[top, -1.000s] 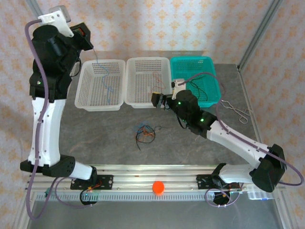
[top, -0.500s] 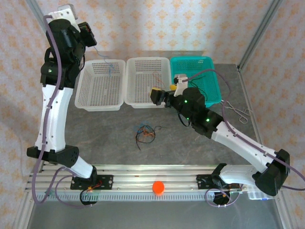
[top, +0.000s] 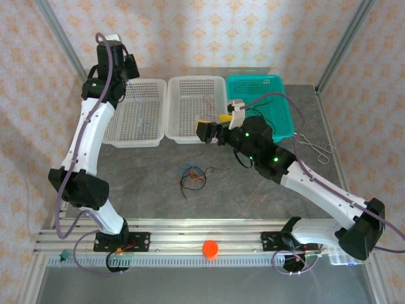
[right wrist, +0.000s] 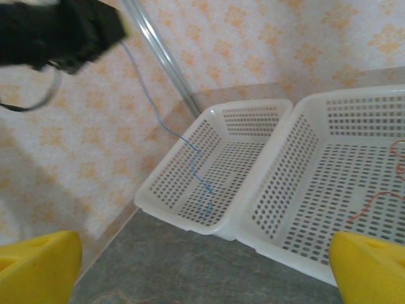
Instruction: Untangle the cables
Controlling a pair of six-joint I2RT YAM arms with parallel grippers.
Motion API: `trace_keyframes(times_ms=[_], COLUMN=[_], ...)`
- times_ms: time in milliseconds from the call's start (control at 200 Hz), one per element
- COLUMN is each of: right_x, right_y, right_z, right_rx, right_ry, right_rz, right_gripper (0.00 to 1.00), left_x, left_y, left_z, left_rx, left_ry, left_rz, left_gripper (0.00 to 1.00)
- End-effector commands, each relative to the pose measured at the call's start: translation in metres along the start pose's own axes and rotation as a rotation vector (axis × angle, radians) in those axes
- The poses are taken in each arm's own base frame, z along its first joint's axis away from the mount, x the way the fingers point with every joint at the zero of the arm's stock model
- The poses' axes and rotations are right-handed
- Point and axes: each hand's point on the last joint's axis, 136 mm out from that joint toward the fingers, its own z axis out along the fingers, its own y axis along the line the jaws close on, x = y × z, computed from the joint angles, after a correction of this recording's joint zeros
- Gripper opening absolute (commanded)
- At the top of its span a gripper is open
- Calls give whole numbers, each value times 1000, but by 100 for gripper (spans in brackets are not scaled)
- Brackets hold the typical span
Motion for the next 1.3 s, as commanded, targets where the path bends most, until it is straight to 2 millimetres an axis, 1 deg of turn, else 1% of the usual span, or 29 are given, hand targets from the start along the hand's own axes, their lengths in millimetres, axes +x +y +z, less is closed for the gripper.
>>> trace_keyframes(times_ms=[0,125,270,345,441,461,471,526,641,701,791,931,1056,1151,1191,1207,1257,1262,1272,1297], right_x=[-5,-2,1,2,3,4,4,9,15,12,10,16,18,20,21,22,23,23,24,25], right_y=[12,11,11,14,22,23,24,21,18,20,23,20,17,10,7,6,3,3,2,1], right_z=[0,0,-2,-3,-7,-7,-7,-4,1,0,1,3,-1,-3,-3,-3,-3,-3,-3,-3], right_rx=[-66,-67,-70,-87,-151,-161,-165,-160,-140,-160,-177,-162,-148,-112,-93,-87,-69,-67,-64,-55], right_ry=[-17,-11,-6,-5,-22,-25,-25,-21,-32,-60,-72,-54,-55,-46,-42,-41,-33,-32,-30,-25], right_rz=[31,36,39,44,64,71,74,91,113,134,152,148,141,128,124,122,113,112,110,104], right_gripper=[100,100,100,100,100,100,100,100,100,100,100,100,100,100,100,100,100,100,100,100], left_x=[12,46,82,96,112,111,119,132,150,158,165,161,156,151,151,149,154,149,146,144], left_y=[12,19,25,32,45,47,48,54,64,71,75,77,77,78,78,79,80,79,79,77], left_z=[16,44,72,86,105,106,113,125,142,148,151,146,134,122,117,115,114,110,106,102], left_rx=[-51,-97,-116,-144,-158,-152,-157,-160,-175,-189,-181,-172,-167,-160,-159,-158,-158,-154,-150,-142], left_ry=[23,103,158,188,229,229,250,287,347,374,400,391,389,373,366,359,371,360,352,351], left_rz=[21,60,71,58,-8,-25,-28,-54,-90,-105,-125,-128,-118,-117,-117,-119,-116,-117,-119,-119], left_gripper=[0,0,0,0,0,0,0,0,0,9,22,37,52,65,73,74,75,75,75,75])
